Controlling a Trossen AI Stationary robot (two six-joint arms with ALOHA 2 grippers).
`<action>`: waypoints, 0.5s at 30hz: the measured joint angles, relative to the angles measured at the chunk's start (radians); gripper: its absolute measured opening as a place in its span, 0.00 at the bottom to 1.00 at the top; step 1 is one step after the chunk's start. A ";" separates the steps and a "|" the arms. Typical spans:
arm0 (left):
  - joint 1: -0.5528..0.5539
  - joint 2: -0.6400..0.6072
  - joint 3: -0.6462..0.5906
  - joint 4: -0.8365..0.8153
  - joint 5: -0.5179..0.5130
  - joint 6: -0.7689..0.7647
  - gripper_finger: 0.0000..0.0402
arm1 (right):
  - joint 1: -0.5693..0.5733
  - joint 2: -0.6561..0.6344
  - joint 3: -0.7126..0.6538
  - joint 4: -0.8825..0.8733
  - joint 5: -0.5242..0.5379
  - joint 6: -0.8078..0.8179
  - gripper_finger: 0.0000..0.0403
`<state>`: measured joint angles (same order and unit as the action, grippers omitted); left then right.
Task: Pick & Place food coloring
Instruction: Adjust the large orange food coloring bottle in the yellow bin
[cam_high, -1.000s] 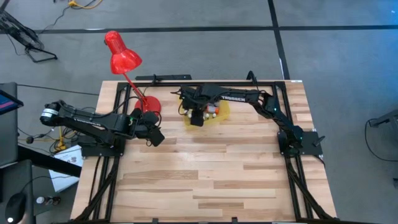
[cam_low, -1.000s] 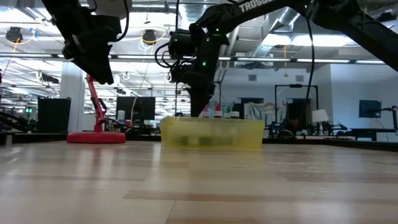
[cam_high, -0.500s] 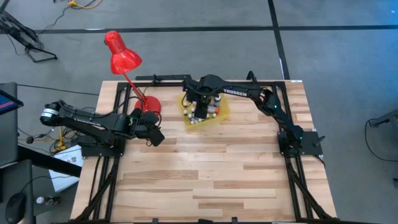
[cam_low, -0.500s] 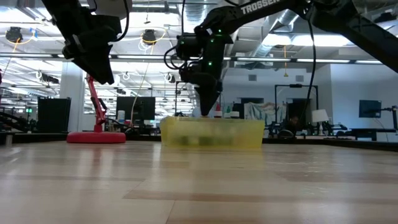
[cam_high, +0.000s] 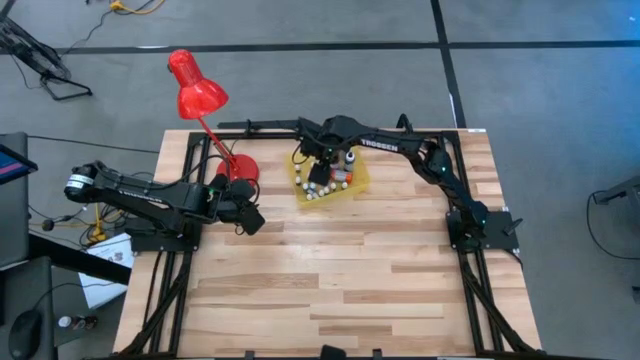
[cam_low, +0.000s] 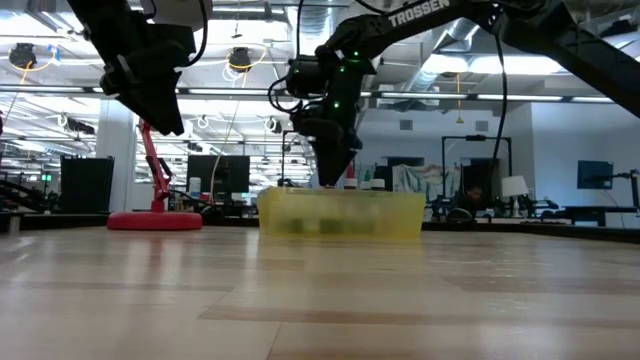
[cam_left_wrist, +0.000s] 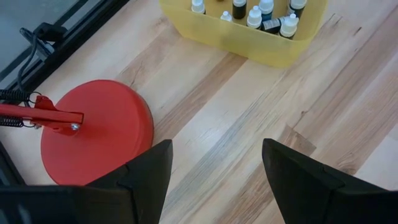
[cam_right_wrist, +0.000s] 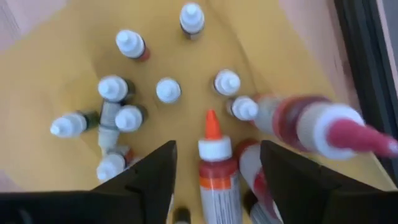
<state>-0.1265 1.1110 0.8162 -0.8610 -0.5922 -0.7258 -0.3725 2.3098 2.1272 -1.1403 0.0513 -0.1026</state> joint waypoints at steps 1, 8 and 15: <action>0.000 0.000 0.000 0.001 0.000 0.000 0.60 | 0.004 -0.001 -0.016 0.026 0.000 0.000 0.56; 0.000 0.000 0.000 0.006 -0.003 0.003 0.60 | 0.011 0.001 -0.040 0.066 0.004 -0.002 0.59; 0.000 0.000 0.000 0.006 -0.003 -0.002 0.60 | 0.010 0.001 -0.074 0.098 0.055 -0.002 0.56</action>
<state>-0.1265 1.1110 0.8162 -0.8551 -0.5953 -0.7277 -0.3622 2.3112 2.0532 -1.0424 0.1058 -0.1047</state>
